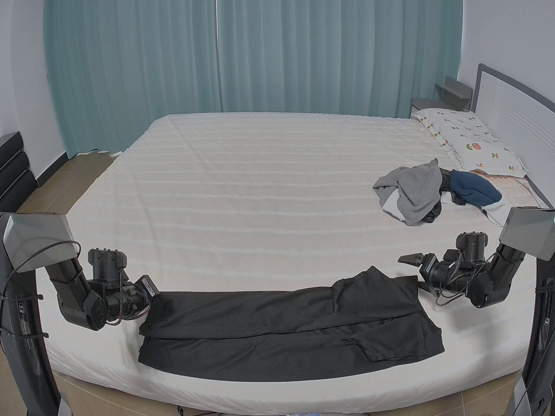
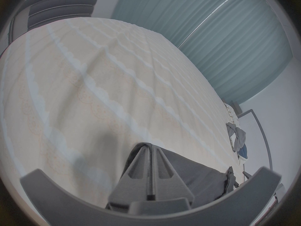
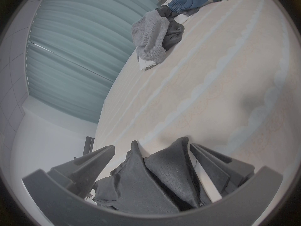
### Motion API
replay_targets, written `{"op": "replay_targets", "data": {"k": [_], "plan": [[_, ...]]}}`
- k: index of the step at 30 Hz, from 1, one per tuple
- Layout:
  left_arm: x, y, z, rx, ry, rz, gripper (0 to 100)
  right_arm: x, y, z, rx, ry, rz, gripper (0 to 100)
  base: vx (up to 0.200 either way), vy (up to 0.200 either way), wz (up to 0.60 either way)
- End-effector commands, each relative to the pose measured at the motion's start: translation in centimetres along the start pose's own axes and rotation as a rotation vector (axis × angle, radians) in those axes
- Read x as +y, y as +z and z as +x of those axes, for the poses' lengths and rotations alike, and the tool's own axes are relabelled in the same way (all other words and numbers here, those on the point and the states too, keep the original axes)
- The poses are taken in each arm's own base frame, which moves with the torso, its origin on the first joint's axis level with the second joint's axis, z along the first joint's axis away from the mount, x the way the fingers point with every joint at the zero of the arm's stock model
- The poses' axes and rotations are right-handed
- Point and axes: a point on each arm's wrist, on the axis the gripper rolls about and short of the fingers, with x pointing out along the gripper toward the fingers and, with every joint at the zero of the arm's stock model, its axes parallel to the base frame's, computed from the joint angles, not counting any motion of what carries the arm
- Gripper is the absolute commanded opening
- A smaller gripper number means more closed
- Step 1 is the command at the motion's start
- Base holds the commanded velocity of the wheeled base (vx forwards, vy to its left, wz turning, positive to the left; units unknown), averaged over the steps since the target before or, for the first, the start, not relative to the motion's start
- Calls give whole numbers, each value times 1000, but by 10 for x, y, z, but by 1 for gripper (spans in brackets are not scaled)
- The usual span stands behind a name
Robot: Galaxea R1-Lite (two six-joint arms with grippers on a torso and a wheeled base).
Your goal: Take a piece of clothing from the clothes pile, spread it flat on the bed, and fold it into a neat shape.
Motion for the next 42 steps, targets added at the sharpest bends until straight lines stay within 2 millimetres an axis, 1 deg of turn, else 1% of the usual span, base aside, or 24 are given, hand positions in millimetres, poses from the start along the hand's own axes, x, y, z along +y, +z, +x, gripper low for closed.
{"op": "replay_targets", "data": {"k": [1,8,10,17,24,28,29,34,35,37,39,40,41,42], "plan": [[2,2,0,-6,2,-5,0,-2,-1,4,5,-2,1,0,0,0,0],[4,5,1,-21,2,-24,0,-5,2,3,-19,-21,3,0,0,0,0],[3,6,1,-29,-5,-28,0,-4,6,4,-31,-16,3,0,0,0,0],[6,6,3,-35,4,-34,0,-11,16,7,-67,-22,12,0,0,0,0],[6,5,3,-32,5,-34,0,-12,16,7,-67,-26,12,0,0,0,0],[7,3,1,-23,9,-33,0,-15,13,8,-57,-36,13,0,0,0,0],[7,2,1,-24,7,-32,100,-15,12,8,-56,-37,14,100,0,0,0],[7,3,1,-24,7,-33,100,-4,15,-2,-74,-16,1,100,0,0,0],[7,3,1,-25,6,-35,100,3,17,-9,-84,-6,-6,100,0,0,0],[8,3,1,-24,7,-37,100,8,17,-14,-85,1,-13,100,0,0,0],[7,4,0,-27,5,-43,100,19,13,-23,-78,18,-39,100,0,0,0],[7,4,0,-29,3,-56,100,25,9,-25,-66,27,-59,100,0,0,0],[7,5,0,-30,4,-61,100,27,8,-26,-64,28,-63,100,0,0,0],[7,5,-1,-27,-2,-83,100,33,4,-29,-54,36,-97,100,0,0,0]]}}
